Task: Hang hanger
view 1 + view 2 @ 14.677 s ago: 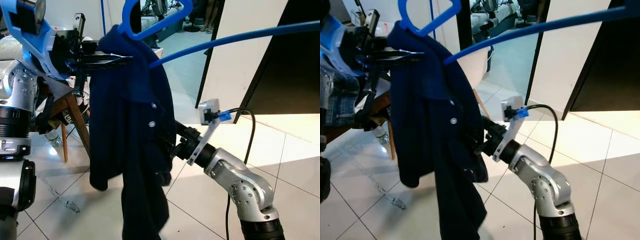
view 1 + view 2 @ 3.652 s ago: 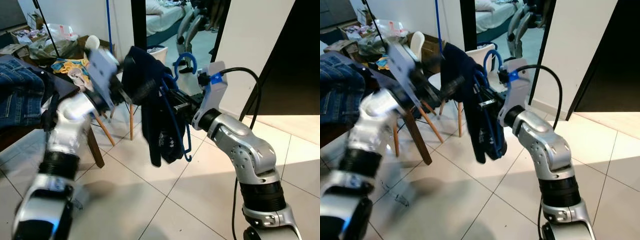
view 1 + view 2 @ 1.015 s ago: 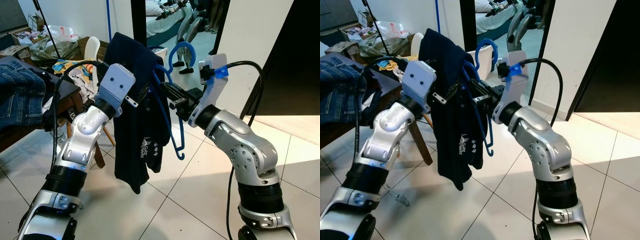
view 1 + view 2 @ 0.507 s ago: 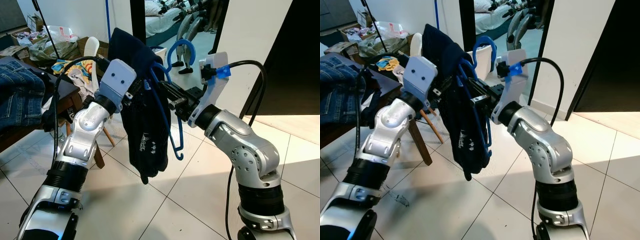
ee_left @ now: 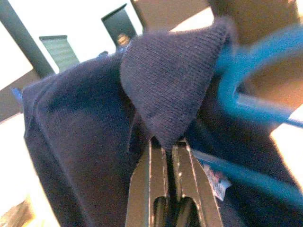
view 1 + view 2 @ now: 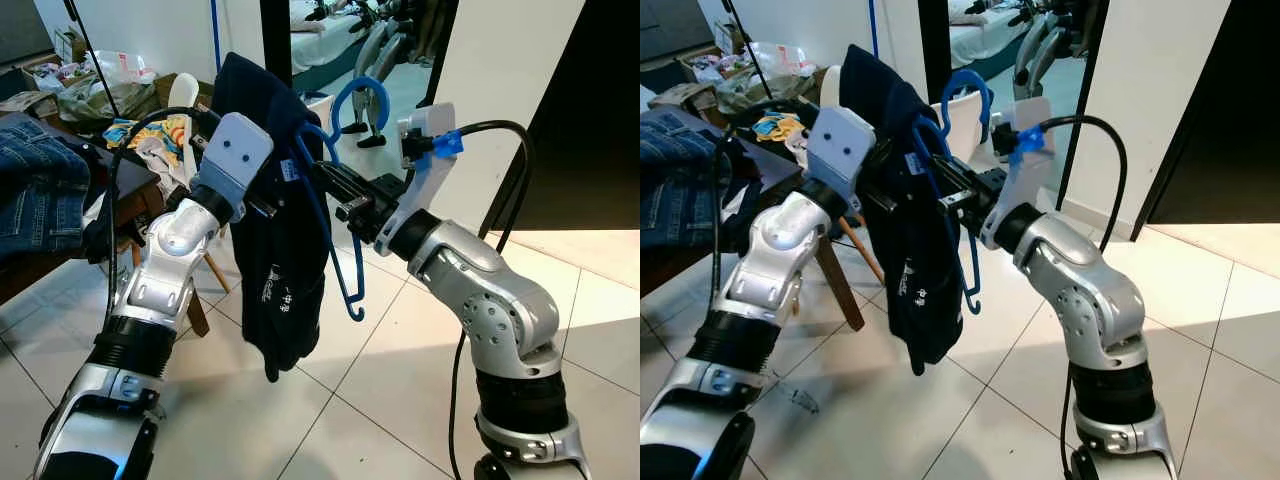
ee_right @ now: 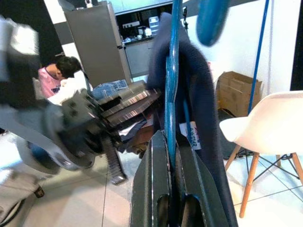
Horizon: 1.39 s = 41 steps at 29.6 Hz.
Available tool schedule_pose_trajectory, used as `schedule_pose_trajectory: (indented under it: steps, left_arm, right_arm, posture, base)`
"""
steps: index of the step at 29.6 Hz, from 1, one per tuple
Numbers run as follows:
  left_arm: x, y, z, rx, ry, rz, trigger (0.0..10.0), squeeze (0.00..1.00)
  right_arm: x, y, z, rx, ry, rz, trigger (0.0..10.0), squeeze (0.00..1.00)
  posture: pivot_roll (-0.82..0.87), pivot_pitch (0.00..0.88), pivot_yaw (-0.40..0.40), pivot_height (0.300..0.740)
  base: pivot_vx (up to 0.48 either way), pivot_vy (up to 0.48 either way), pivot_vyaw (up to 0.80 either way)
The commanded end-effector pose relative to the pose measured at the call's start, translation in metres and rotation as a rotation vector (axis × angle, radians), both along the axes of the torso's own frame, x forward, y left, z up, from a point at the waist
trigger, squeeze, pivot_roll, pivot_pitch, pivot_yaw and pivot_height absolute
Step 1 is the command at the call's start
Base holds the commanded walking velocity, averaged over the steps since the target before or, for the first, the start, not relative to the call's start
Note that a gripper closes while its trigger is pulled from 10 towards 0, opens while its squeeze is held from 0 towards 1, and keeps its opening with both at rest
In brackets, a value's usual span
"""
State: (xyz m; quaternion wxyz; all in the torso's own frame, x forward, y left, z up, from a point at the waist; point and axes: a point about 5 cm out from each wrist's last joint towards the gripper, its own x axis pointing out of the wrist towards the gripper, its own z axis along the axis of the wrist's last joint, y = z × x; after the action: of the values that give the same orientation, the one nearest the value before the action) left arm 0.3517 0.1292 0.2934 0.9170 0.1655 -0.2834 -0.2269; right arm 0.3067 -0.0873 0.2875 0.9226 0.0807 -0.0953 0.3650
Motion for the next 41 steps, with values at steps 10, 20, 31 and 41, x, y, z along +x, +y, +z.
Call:
schedule_pose_trajectory:
  steps: [10, 20, 31, 41]
  left_arm:
    - [-0.069, -0.024, 0.014, 0.213, -0.002, -0.611, 0.0, 0.00]
    - [-0.076, 0.003, -0.043, 0.451, 0.273, -0.641, 1.6, 0.00]
    - [-0.055, 0.056, -0.030, 0.528, 0.268, -0.290, 9.9, 0.00]
    - [-0.082, 0.052, -0.018, 0.472, 0.362, -0.571, 10.0, 1.00]
  right_arm:
    - [0.009, -0.002, -0.003, -0.002, 0.016, -0.054, 0.0, 0.00]
    - [0.010, -0.007, 0.000, -0.003, 0.008, -0.070, 0.0, 0.00]
    - [0.010, -0.009, 0.003, 0.005, -0.008, -0.065, 0.0, 0.00]
    - [0.006, -0.009, 0.005, 0.001, -0.036, -0.035, 0.0, 0.00]
  posture:
    - [0.02, 0.083, 0.022, 0.740]
    - [0.02, 0.081, 0.020, 0.740]
    - [0.03, 0.083, 0.020, 0.740]
    - [0.02, 0.085, 0.022, 0.740]
  base:
    - [0.000, 0.000, 0.00]
    - [0.000, 0.000, 0.00]
    - [0.000, 0.000, 0.00]
    - [0.000, 0.000, 0.00]
